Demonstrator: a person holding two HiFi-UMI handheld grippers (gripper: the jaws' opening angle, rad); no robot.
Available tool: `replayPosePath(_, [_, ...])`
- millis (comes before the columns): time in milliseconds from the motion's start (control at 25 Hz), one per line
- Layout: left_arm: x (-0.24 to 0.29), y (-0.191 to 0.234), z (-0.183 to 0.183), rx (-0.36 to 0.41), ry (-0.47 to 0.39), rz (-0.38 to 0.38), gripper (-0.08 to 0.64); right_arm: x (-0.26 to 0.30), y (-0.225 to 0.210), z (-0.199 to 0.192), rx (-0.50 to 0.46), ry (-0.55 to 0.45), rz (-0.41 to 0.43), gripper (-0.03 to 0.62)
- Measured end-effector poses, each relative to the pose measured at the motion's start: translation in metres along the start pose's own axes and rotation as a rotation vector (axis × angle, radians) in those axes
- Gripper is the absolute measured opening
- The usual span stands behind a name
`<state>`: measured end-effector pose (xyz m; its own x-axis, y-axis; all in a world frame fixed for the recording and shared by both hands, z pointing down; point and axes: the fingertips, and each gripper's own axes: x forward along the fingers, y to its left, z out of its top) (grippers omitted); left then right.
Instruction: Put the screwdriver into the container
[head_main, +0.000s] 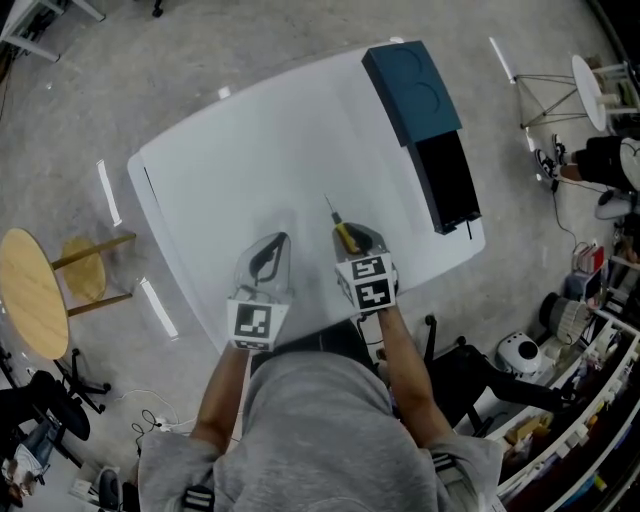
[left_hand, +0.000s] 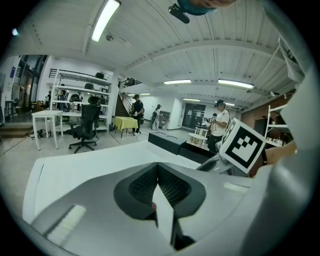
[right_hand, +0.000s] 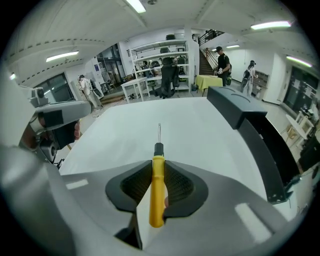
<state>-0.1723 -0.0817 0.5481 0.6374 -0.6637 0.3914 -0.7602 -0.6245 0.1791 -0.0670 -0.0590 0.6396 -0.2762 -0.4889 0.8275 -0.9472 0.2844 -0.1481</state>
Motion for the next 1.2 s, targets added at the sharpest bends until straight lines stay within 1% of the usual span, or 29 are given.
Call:
replayPosePath(360, [-0.016,-0.020,0.033,0.038,-0.087,-0.025,0.012,-0.064,-0.004,0.028,0.026,-0.161,-0.048,0.078])
replayPosePath(640, [-0.032,-0.047,0.057,0.081,-0.139,-0.062,0.012,-0.116,-0.005,0.032,0.039,-0.259,-0.090,0.077])
replayPosePath(800, [-0.031,-0.063,0.069,0.113,-0.163,-0.080,0.012,-0.141,-0.014,0.032,0.056,-0.314,-0.113,0.077])
replayPosePath(960, [-0.028,-0.078,0.082,0.132,-0.187,-0.078,0.011,-0.163,-0.030,0.031,0.058,-0.356,-0.131,0.077])
replayPosePath(1200, [-0.016,-0.102,0.094,0.145,-0.200,-0.075,0.012,-0.189,-0.060,0.033,0.059,-0.405,-0.155,0.077])
